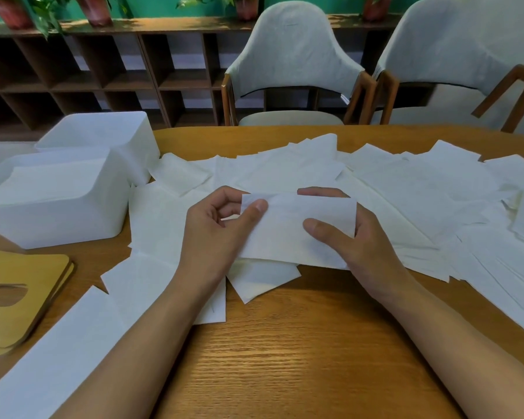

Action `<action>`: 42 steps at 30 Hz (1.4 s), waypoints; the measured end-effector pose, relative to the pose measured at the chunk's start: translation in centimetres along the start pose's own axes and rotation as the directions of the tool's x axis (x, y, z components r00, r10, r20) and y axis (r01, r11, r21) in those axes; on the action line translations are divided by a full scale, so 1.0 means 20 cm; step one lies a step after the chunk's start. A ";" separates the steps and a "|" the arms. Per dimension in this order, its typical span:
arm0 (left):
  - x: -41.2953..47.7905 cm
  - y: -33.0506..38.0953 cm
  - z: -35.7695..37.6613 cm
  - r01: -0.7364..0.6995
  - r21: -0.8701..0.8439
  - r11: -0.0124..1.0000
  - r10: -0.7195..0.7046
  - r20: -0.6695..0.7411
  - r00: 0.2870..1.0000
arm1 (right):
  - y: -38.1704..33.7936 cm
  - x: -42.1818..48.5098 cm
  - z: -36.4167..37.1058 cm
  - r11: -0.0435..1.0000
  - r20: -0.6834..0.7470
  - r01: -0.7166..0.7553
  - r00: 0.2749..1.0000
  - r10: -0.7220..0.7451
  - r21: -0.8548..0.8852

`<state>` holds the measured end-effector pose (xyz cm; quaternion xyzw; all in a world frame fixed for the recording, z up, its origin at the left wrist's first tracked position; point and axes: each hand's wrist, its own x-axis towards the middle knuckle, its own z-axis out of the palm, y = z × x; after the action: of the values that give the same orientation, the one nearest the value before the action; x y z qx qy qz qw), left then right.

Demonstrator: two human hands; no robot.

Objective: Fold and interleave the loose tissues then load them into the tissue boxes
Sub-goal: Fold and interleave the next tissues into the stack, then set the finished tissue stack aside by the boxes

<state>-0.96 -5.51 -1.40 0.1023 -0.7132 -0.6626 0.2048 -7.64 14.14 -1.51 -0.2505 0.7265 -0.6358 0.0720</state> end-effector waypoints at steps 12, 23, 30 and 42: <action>0.02 -0.02 -0.01 -0.085 0.203 0.975 0.092 -0.029 0.995 | 0.01 0.02 -0.02 0.997 -0.046 0.037 0.998 -0.040 -0.074; 0.02 -0.01 -0.03 0.000 0.056 0.998 -0.007 0.121 0.993 | 0.03 0.03 -0.04 0.993 -0.014 0.031 0.999 -0.032 -0.110; 0.04 0.08 -0.10 -0.048 0.188 0.981 0.006 0.220 0.975 | -0.02 0.02 0.00 0.991 -0.021 -0.019 1.000 0.016 -0.129; -0.02 0.42 -0.94 -0.045 0.447 0.893 0.032 0.036 0.999 | -0.44 0.18 0.67 0.994 0.177 -0.089 0.981 0.076 0.061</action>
<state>8.56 -21.52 7.62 0.1232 -0.8511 -0.4780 0.1789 -2.70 0.05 5.25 -0.2722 0.7048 -0.6326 0.1702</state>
